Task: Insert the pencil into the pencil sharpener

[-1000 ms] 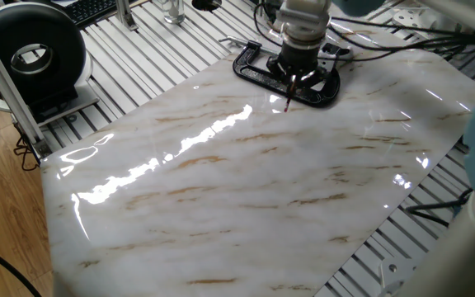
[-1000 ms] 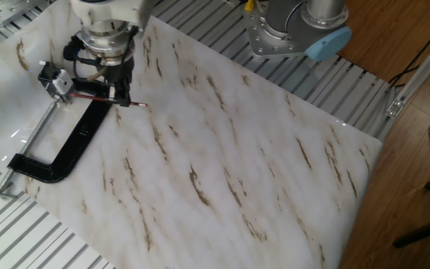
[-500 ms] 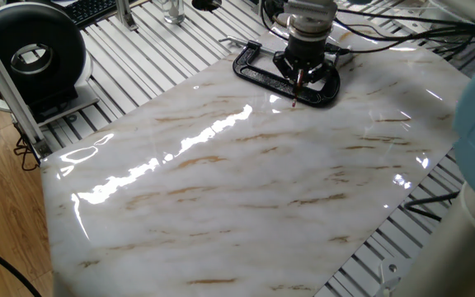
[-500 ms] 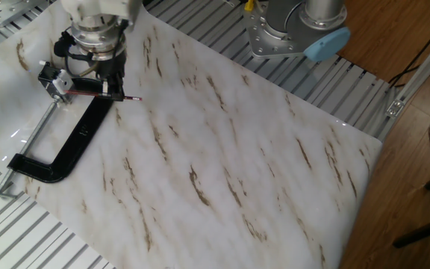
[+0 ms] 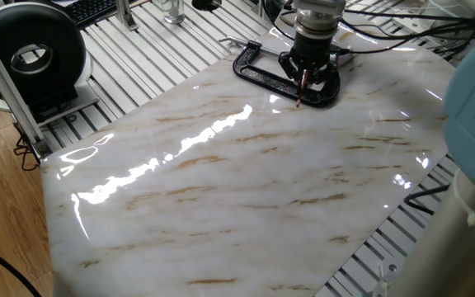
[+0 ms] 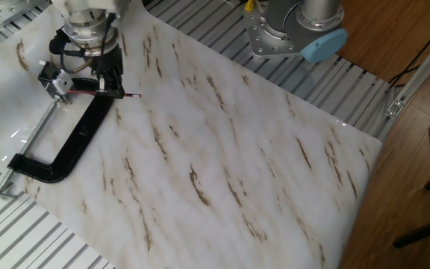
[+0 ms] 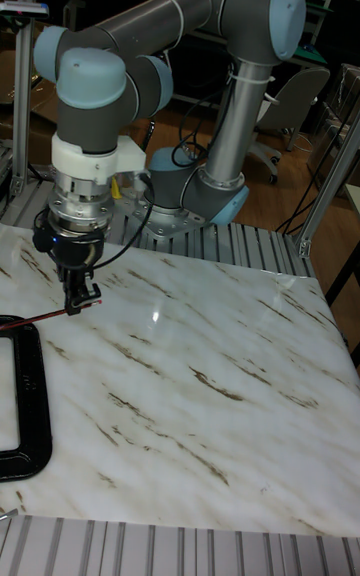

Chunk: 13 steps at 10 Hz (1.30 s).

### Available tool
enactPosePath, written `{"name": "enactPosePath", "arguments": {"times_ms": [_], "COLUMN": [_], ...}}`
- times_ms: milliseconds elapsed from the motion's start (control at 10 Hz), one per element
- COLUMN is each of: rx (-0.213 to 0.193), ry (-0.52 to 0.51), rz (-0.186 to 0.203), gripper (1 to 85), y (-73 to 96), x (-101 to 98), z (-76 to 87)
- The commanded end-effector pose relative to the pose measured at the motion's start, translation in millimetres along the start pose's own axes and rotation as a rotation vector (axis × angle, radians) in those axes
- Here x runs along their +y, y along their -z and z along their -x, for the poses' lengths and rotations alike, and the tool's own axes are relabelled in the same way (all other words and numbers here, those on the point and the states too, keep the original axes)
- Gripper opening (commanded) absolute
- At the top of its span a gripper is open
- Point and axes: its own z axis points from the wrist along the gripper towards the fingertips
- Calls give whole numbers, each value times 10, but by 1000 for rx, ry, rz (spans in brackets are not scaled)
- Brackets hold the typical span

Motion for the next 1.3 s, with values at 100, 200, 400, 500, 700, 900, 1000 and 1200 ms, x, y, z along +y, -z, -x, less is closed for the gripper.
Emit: {"name": "enactPosePath", "arguments": {"times_ms": [100,200,400,500,700,900,1000,1200], "rx": [-45,-58,-61,-62,-64,-59,-56,-55], "ry": [-20,-42,-61,-64,-74,-81,-81,-87], "rz": [-35,-36,-37,-38,-39,-35,-34,-33], "gripper": [10,10,10,10,10,10,10,10], "y": [-78,-94,-102,-115,-133,-121,-109,-106], "x": [69,102,148,168,213,256,272,300], "z": [-60,-44,-41,-50,-68,-104,-122,-153]}}
